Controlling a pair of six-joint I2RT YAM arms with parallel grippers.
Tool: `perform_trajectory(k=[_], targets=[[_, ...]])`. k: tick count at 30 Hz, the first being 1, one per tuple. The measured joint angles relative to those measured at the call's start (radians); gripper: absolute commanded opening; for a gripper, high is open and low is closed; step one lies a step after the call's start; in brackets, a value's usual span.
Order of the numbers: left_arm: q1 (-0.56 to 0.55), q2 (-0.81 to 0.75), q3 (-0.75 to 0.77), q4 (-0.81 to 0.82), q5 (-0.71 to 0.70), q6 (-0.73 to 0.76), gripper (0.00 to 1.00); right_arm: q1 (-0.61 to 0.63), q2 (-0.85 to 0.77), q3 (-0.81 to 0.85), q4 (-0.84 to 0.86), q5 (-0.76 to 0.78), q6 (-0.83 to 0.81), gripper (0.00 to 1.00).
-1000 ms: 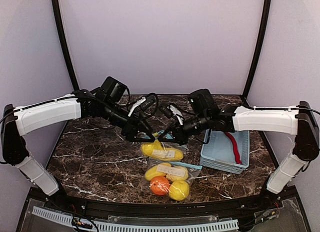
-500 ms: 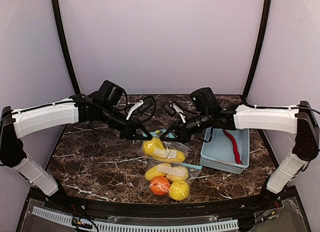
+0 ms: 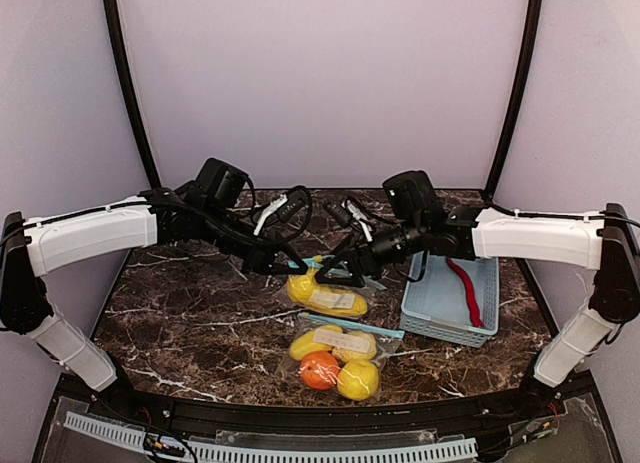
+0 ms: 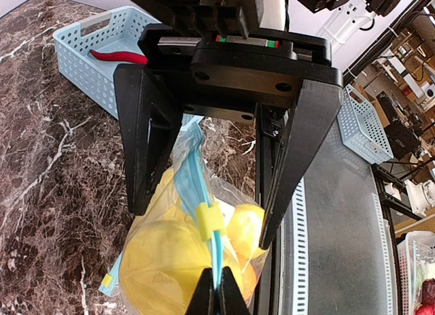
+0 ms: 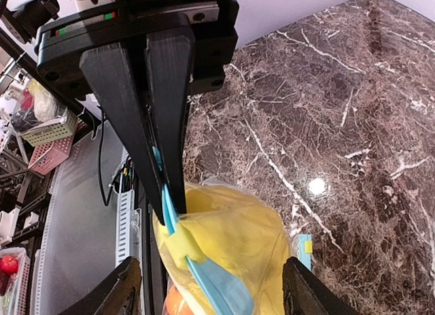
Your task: Place the food in the zip-top bag and seal the zipper
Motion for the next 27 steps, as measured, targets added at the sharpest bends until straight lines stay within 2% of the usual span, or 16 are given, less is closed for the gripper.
perform_trajectory(k=[6,9,11,19,27], targets=[[0.0,0.0,0.0,0.003,0.002,-0.002,0.01,0.012,0.0,0.0,0.053,0.032,0.022,0.67],[0.0,0.0,0.0,0.003,-0.002,-0.003,0.01,0.016,0.0,0.0,0.079,0.043,0.035,0.52],[0.0,0.0,0.0,0.003,-0.005,-0.004,0.01,0.019,0.0,0.0,0.09,0.048,0.047,0.49],[0.0,-0.008,0.0,0.026,-0.017,-0.029,0.01,0.028,0.003,-0.01,0.102,0.086,0.058,0.58],[0.002,-0.013,-0.004,0.034,-0.026,-0.056,0.01,0.032,0.001,-0.042,0.127,0.115,0.06,0.08]])
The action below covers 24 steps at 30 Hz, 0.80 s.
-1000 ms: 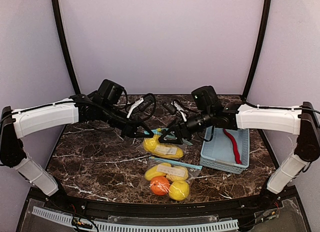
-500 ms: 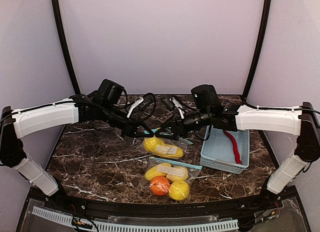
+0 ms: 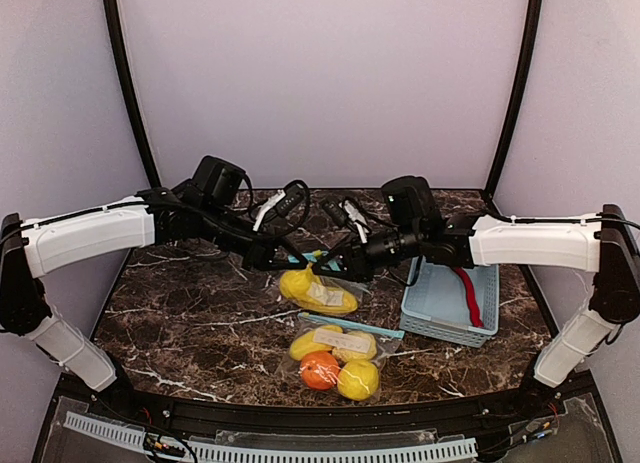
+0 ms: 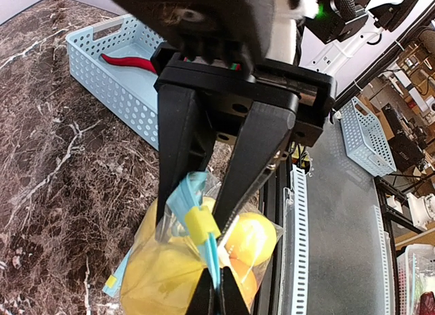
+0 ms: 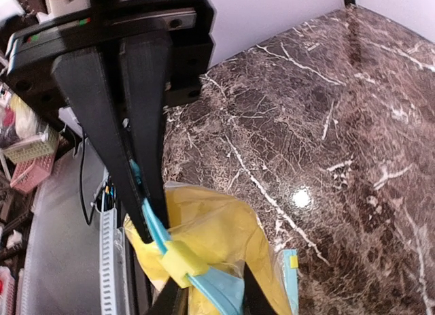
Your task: Place the food in the zip-top bag and seal the zipper
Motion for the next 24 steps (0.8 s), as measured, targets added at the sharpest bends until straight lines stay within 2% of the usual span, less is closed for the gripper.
perform_trajectory(k=[2,5,7,8,9,10,12,14,20,22,24], targets=[[0.001,0.0,0.0,0.0,0.0,-0.002,0.01,0.002,-0.001,0.0,0.004,0.006,0.005,0.0],[0.002,0.0,0.0,0.0,-0.003,-0.003,0.01,0.003,-0.001,0.001,0.005,0.01,0.001,0.0],[0.002,0.0,0.0,0.0,-0.003,-0.003,0.07,0.003,-0.001,0.001,0.004,0.01,0.001,0.0],[0.002,0.0,0.0,0.0,-0.003,-0.003,0.23,0.003,-0.001,0.001,0.004,0.01,0.001,0.0],[0.002,0.0,0.0,0.0,-0.002,-0.003,0.32,0.003,-0.001,0.001,0.003,0.01,0.001,0.0],[0.002,0.0,0.0,0.0,-0.003,0.004,0.51,0.003,-0.001,0.001,0.002,0.01,0.001,0.0],[0.002,-0.002,0.0,0.002,-0.005,0.007,0.69,0.003,0.001,0.002,-0.015,0.01,0.002,0.0],[0.002,-0.005,0.001,0.0,-0.015,0.02,0.78,0.003,0.006,0.013,-0.043,0.006,0.002,0.0],[-0.01,-0.005,0.04,-0.032,-0.093,0.097,0.81,0.003,0.039,0.062,-0.107,-0.018,0.009,0.0],[-0.035,-0.005,0.061,-0.04,-0.132,0.143,0.76,0.003,0.049,0.078,-0.129,-0.029,0.014,0.0],[-0.06,-0.004,0.075,-0.046,-0.165,0.176,0.65,0.003,0.058,0.092,-0.147,-0.039,0.024,0.0]])
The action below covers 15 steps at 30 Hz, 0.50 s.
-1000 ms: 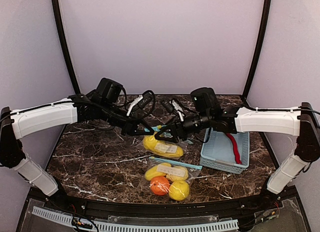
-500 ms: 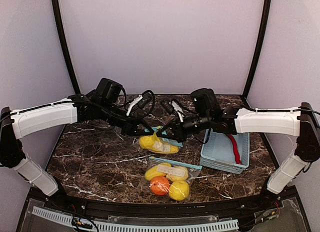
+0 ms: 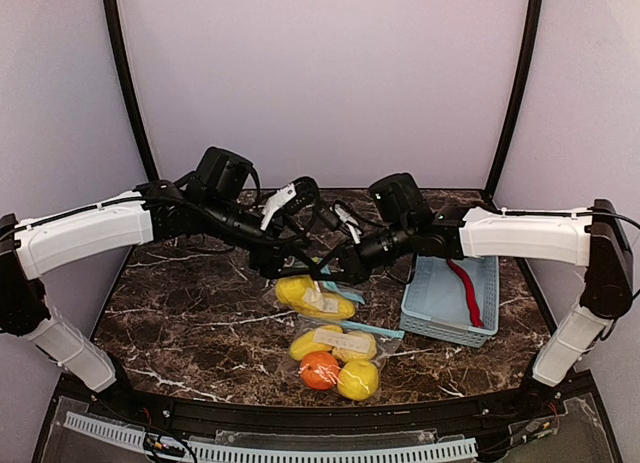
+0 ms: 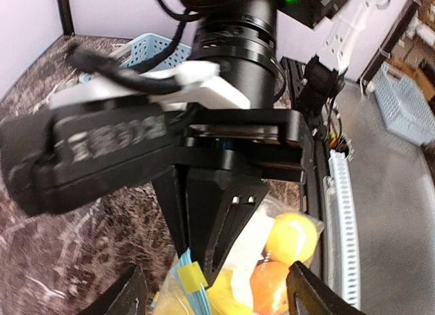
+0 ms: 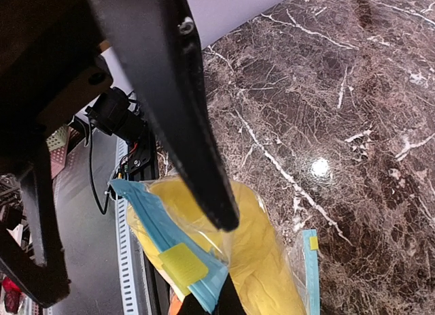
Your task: Place the food in the zip-top bag and seal the zipper
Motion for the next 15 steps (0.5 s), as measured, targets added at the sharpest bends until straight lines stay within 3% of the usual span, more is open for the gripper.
perform_trajectory(k=[11,15], targets=[[-0.064,0.053,0.018,-0.036,-0.165,0.112,0.29,-0.008,0.01,0.016,-0.048,-0.034,0.031,0.0],[-0.069,0.055,0.018,-0.034,-0.2,0.124,0.31,-0.009,0.01,0.016,-0.058,-0.037,0.034,0.0]])
